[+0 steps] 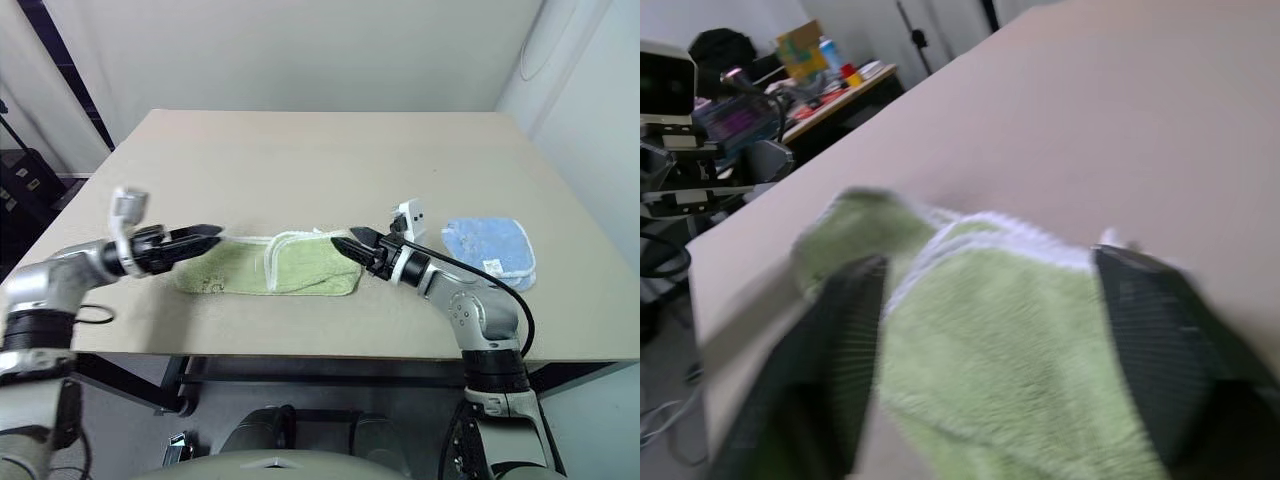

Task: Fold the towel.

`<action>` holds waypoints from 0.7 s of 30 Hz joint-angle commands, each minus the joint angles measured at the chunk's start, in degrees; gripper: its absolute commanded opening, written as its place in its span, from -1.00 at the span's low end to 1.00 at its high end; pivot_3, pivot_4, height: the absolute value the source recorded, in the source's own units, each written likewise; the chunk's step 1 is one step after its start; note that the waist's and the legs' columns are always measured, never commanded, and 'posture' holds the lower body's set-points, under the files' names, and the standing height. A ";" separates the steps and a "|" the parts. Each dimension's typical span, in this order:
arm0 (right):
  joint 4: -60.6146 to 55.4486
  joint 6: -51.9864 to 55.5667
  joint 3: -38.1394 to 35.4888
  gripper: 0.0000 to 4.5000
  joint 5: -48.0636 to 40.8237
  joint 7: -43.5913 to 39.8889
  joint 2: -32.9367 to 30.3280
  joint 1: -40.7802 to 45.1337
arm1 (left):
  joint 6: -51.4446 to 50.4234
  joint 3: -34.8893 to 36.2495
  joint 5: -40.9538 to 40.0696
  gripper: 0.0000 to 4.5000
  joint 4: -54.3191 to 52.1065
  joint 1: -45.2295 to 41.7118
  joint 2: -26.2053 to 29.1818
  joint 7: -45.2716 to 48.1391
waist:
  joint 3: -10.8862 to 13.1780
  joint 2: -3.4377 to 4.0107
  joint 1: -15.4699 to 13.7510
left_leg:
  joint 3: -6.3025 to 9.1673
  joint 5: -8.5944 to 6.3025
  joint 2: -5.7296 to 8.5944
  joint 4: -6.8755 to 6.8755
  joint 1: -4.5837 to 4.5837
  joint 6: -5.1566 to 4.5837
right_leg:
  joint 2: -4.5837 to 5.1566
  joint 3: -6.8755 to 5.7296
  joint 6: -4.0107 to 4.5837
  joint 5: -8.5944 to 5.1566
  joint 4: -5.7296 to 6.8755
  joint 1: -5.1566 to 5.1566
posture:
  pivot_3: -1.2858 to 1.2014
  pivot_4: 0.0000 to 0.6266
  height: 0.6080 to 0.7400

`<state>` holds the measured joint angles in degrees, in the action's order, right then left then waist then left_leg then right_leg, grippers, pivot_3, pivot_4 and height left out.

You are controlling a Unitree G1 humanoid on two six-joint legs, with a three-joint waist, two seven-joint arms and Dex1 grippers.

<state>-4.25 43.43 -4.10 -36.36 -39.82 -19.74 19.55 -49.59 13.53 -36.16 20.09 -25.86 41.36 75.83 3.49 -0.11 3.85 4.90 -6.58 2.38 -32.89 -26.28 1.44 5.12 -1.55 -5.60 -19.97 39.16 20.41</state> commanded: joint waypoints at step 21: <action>5.79 9.19 -3.13 0.98 -3.28 8.22 5.05 5.66 | -28.77 8.02 -5.33 1.00 4.78 5.63 2.94 -24.26 | 0.04 0.23 -1.55 | -0.11 0.11 0.25 0.87 -0.05 0.17 | 0.30 0.18 0.25 0.14 -0.08 0.76 | 0.03 -1.00 0.52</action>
<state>2.04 53.33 -6.22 -39.43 -32.10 -15.16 24.07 -79.58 19.95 -42.20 23.01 -18.72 44.86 53.73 3.53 0.12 2.30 4.82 -6.47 2.63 -32.02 -26.32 1.61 5.42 -1.41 -5.34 -19.82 39.09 21.16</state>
